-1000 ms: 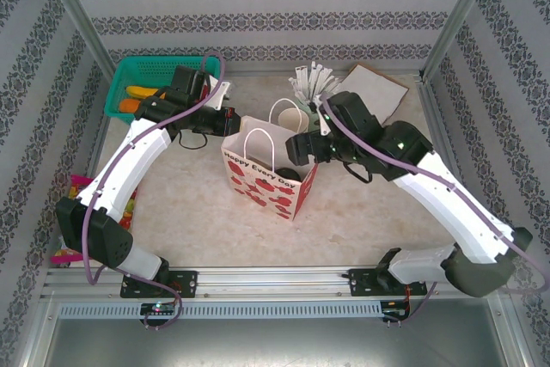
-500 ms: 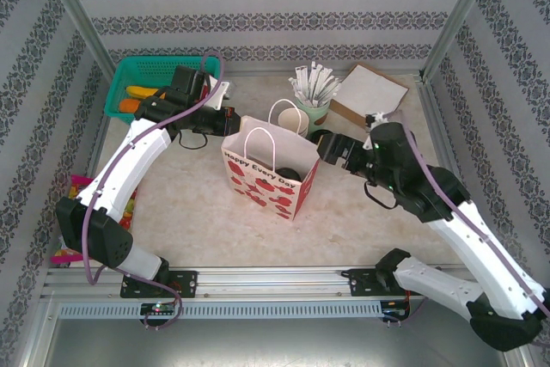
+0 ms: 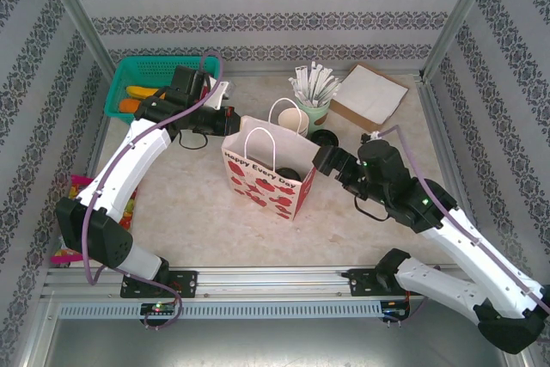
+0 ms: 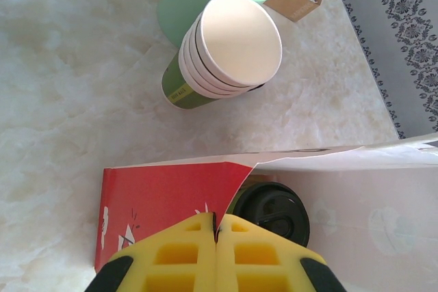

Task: Pack the takeout coffee

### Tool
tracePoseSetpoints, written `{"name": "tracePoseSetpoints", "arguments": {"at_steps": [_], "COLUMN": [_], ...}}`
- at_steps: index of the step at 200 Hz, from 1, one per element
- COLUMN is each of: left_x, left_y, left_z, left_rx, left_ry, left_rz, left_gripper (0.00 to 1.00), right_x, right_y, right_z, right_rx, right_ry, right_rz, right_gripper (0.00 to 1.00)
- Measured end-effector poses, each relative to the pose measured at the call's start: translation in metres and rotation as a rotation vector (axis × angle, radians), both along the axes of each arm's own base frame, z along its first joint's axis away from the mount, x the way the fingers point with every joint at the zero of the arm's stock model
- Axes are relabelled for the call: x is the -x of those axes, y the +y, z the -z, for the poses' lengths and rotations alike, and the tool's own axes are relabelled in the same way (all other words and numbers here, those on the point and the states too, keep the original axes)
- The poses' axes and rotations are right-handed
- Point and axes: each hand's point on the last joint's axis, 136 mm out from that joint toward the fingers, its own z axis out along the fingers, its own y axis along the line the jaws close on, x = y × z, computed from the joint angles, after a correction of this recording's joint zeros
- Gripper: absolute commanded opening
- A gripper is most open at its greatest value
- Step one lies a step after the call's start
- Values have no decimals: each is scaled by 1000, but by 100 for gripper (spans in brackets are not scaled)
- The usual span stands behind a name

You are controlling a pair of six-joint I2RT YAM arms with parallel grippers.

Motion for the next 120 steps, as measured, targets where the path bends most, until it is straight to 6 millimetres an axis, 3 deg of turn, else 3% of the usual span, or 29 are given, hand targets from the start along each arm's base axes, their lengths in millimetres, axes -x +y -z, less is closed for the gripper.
{"name": "tracePoseSetpoints", "arguments": {"at_steps": [54, 120], "left_x": [-1, 7], "left_y": [2, 9], "left_z": [1, 4], "left_rx": [-6, 19], "left_ry": [-2, 21], "left_rz": [-11, -92], "left_gripper": [0, 0], "right_x": [-7, -18], "right_y": [14, 29], "right_z": [18, 15], "right_rx": [30, 67], "right_ry": [79, 86], "right_rz": [-20, -91], "right_gripper": [73, 54]}}
